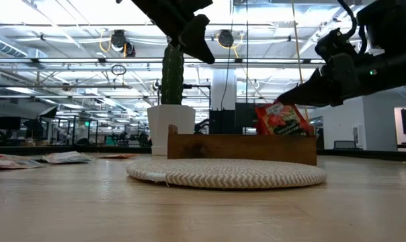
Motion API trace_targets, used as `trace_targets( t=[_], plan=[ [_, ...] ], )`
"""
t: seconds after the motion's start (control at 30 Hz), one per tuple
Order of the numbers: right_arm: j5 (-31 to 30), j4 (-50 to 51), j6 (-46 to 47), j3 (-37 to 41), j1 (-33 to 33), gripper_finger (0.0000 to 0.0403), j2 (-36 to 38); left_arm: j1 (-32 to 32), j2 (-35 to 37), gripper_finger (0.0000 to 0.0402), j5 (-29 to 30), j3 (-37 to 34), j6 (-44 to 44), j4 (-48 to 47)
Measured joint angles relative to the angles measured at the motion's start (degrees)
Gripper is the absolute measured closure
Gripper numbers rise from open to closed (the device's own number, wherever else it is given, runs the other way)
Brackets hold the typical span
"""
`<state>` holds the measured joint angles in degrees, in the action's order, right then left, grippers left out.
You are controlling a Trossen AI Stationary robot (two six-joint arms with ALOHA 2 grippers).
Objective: Pick & Place Tea
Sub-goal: Put the red tea bag into the right section of the wooden organizer
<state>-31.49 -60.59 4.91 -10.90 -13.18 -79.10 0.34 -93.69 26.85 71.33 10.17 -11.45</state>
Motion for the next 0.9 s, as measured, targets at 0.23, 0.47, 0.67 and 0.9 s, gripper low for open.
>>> trace_targets(
  t=[0.23, 0.47, 0.67, 0.9],
  plan=[
    [0.0, -6.97, 0.16, -0.07, 1.24, 0.0403, -7.14, 0.0, 0.0, 0.0339, 0.0, 0.0, 0.02, 0.18],
    [0.03, -8.71, 0.74, -1.79, 1.46, 0.0403, -12.42, 0.0, 0.0, 0.0339, 0.0, 0.02, 0.02, 0.14],
    [-0.03, -8.71, 3.91, -1.9, -0.2, 0.0403, -13.08, 0.0, 0.0, 0.0339, 0.01, 0.0, 0.04, 0.06],
    [-0.27, -8.1, 3.43, -1.88, -3.14, 0.0403, -12.47, 0.0, 0.0, 0.0339, 0.0, 0.0, 0.04, -0.04]
  ],
)
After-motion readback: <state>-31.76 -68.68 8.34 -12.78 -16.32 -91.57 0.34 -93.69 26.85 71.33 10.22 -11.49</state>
